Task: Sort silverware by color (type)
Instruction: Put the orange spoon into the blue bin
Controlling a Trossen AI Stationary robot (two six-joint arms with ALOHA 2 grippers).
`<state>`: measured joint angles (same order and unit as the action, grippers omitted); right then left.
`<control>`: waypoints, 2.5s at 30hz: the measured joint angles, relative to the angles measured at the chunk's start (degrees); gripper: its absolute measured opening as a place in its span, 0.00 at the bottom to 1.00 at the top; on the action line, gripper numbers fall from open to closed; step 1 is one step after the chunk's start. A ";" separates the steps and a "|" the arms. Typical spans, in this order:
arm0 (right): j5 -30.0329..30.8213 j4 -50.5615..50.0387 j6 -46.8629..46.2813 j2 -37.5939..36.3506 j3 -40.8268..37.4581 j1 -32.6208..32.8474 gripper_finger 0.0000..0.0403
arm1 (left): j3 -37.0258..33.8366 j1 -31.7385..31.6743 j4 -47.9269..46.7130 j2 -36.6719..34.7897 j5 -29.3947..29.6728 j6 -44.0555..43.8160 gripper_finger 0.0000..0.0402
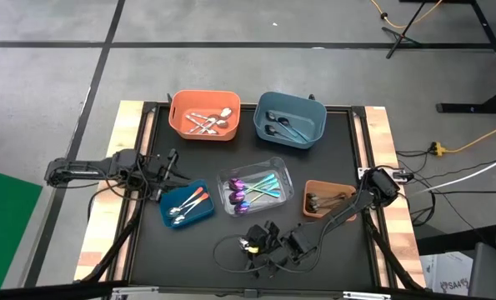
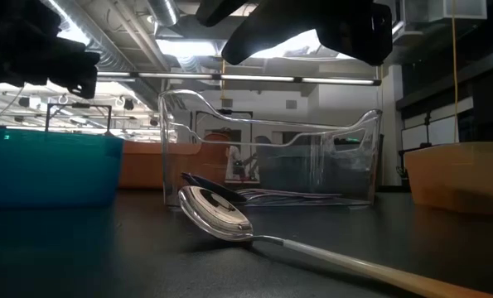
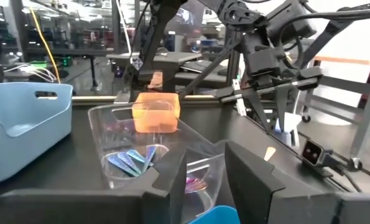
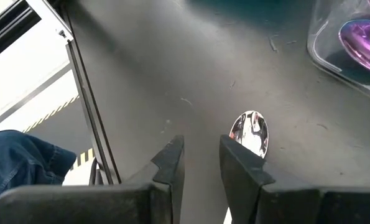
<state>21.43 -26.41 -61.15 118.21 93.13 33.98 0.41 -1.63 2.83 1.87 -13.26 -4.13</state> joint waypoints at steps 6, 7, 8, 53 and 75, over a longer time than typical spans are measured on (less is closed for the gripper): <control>-0.35 2.01 -0.19 0.00 0.01 0.09 0.22 | 0.02 -0.02 -0.04 0.00 0.23 0.18 0.26; -0.88 2.66 -0.20 0.00 0.02 0.10 0.22 | 0.02 -0.02 -0.04 0.00 0.32 0.16 0.26; -1.54 3.11 -0.20 -0.05 0.02 0.09 0.22 | 0.02 -0.02 -0.07 0.00 0.40 0.19 0.26; 5.10 -1.88 -1.24 8.48 -0.11 3.50 0.22 | 0.02 -0.02 -0.20 0.00 0.68 0.14 0.26; 3.85 -0.08 0.07 11.76 0.04 3.52 0.22 | 0.02 0.01 -0.20 0.00 0.74 0.14 0.26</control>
<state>25.28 -26.49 -61.08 129.97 93.17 37.50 0.43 -1.63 2.63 1.87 -12.51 -3.99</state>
